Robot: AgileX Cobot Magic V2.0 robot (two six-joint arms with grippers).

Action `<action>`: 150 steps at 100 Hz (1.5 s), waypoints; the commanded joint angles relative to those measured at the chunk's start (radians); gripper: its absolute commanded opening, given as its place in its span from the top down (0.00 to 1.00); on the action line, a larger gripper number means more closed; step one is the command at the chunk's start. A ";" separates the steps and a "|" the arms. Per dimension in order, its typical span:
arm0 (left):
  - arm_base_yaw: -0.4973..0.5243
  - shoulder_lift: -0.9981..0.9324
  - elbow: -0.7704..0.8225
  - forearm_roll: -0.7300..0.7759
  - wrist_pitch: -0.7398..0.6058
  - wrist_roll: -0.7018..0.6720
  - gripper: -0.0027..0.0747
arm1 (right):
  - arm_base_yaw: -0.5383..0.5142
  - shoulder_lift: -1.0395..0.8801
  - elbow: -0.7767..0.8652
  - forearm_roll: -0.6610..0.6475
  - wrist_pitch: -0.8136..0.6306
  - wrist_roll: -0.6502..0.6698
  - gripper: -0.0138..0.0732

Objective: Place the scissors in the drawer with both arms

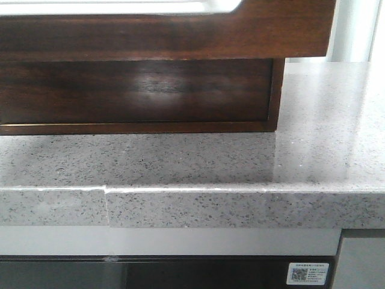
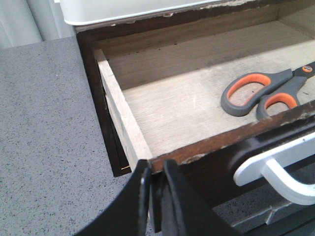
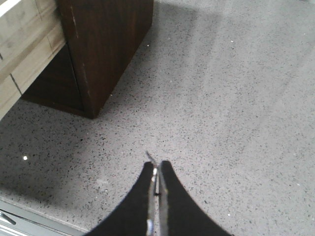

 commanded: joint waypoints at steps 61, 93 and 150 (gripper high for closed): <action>-0.039 -0.219 0.283 -0.050 -0.595 -0.009 0.99 | -0.006 -0.002 -0.026 -0.022 -0.074 -0.002 0.92; -0.039 -0.439 0.550 0.136 -0.731 -0.235 0.99 | -0.006 -0.002 -0.026 -0.022 -0.074 -0.002 0.92; 0.017 -0.534 0.694 0.473 -0.722 -0.604 0.99 | -0.006 -0.002 -0.026 -0.022 -0.070 -0.002 0.92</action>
